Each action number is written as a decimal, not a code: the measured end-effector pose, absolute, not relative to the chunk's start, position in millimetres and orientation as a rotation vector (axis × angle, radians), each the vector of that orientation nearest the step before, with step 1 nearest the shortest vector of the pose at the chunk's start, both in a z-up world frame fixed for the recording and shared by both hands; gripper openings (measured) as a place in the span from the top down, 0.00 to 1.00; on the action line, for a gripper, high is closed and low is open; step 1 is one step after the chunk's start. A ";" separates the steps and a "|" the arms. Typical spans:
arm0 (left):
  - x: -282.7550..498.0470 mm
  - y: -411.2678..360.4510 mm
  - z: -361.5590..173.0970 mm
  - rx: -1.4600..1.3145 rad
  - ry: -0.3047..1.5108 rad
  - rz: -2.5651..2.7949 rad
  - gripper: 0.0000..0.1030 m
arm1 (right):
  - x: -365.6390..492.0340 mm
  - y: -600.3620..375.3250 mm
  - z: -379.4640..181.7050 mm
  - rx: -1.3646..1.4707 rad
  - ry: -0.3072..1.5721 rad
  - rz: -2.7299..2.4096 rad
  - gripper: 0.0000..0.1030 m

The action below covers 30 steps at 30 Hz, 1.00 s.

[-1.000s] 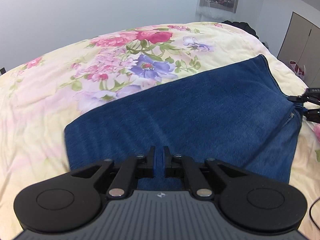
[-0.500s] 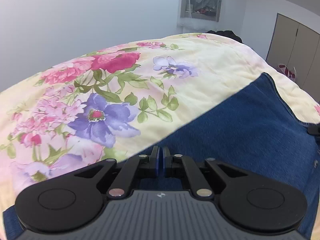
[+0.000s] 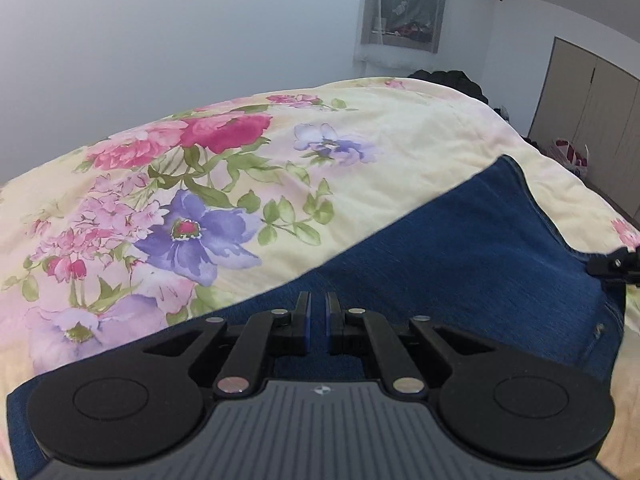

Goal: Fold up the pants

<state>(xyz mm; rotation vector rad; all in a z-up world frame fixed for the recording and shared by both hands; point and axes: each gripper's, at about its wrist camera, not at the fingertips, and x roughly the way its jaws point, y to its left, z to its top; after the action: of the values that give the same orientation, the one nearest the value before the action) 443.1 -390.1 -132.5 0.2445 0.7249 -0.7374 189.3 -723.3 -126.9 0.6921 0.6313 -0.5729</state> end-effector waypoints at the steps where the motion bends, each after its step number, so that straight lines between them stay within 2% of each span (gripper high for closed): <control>1: 433.7 -387.4 -130.4 0.242 0.734 -0.764 0.95 | 188.6 -721.9 -126.4 0.695 0.625 -0.580 0.84; 8: 378.3 -385.3 -142.5 0.234 0.827 -0.858 0.95 | 184.8 -713.7 -115.5 0.711 0.588 -0.613 0.85; 18: 345.4 -385.7 -156.3 0.194 0.984 -0.925 0.95 | 192.1 -676.1 -49.2 0.577 0.552 -0.538 0.86; 23: 339.5 -336.5 -124.7 0.165 0.947 -0.929 0.95 | 201.0 -632.2 -12.5 0.448 0.517 -0.491 0.87; 30: 353.9 -228.1 -75.4 0.124 0.872 -0.752 0.95 | 229.9 -545.1 33.4 0.247 0.496 -0.414 0.87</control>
<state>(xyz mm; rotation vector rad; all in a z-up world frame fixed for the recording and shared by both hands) 353.9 -228.1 -75.4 0.1240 0.8722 -0.7523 229.9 -545.1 33.4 0.2472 0.4963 -0.4136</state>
